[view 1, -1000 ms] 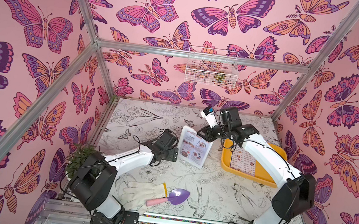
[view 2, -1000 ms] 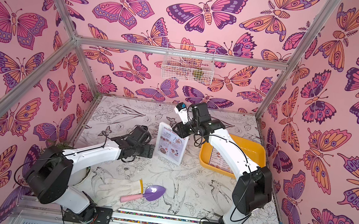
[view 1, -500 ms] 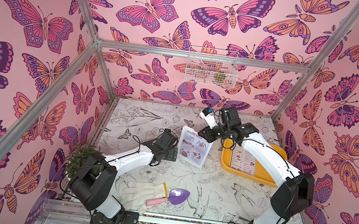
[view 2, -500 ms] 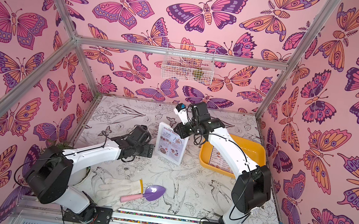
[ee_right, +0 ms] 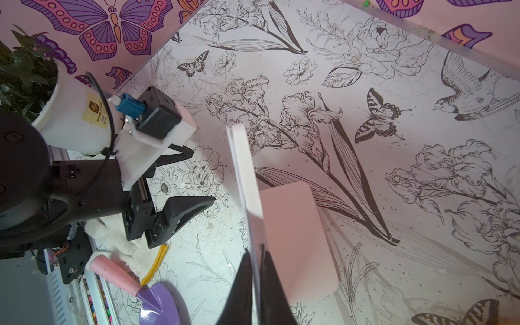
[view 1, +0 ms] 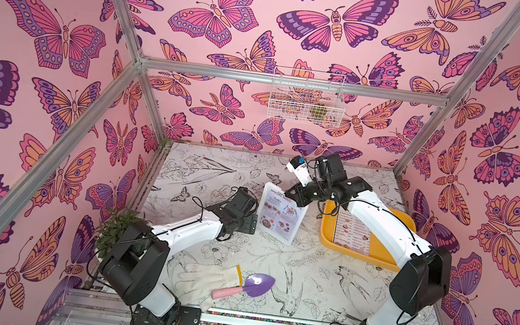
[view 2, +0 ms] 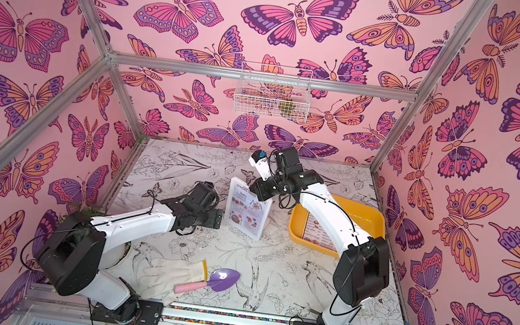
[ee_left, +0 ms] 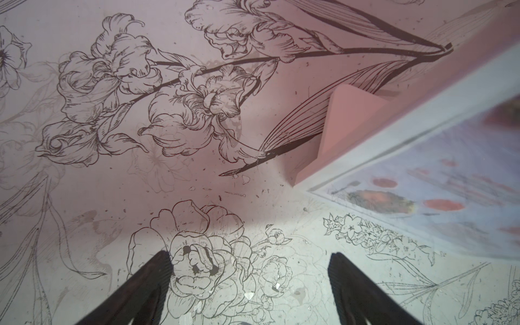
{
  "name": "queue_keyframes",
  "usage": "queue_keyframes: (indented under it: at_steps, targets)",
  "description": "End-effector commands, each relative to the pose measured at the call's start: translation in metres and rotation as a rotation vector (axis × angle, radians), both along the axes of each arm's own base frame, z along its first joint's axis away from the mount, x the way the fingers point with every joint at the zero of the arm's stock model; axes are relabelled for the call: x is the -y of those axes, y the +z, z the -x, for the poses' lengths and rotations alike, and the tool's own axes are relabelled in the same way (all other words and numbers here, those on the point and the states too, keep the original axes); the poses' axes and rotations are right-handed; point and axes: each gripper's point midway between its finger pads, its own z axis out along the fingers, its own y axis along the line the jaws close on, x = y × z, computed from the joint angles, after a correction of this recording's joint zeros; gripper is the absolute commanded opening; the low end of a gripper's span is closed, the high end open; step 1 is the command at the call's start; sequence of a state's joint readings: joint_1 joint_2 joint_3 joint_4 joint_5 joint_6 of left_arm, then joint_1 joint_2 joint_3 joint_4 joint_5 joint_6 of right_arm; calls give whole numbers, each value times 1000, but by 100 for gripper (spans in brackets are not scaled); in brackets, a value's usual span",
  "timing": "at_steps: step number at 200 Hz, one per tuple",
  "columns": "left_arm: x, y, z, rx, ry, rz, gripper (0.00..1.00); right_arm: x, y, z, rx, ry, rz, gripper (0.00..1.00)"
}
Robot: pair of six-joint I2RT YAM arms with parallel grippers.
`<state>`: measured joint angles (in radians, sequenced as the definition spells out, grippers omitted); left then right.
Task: Replace the menus in the menu holders
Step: Take out the menu from the menu holder.
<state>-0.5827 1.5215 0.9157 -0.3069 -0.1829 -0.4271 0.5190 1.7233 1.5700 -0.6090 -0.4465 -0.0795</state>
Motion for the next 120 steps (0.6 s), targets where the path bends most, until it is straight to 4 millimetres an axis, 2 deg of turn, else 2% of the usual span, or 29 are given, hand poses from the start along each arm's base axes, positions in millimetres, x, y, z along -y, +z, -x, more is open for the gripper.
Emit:
queue_keyframes:
  at_steps: [1,17,69,120]
  targets:
    - [1,6,-5,19,-11,-1,89,-5,-1,4,-22,26,0,6]
    - [2,9,-6,24,-11,2,89,-5,0,2,-28,18,-3,3]
    - [7,15,-8,29,-23,14,89,-2,25,-2,-81,-15,-120,3]
    - [15,19,-11,34,-38,23,89,0,26,-4,-137,-34,-172,8]
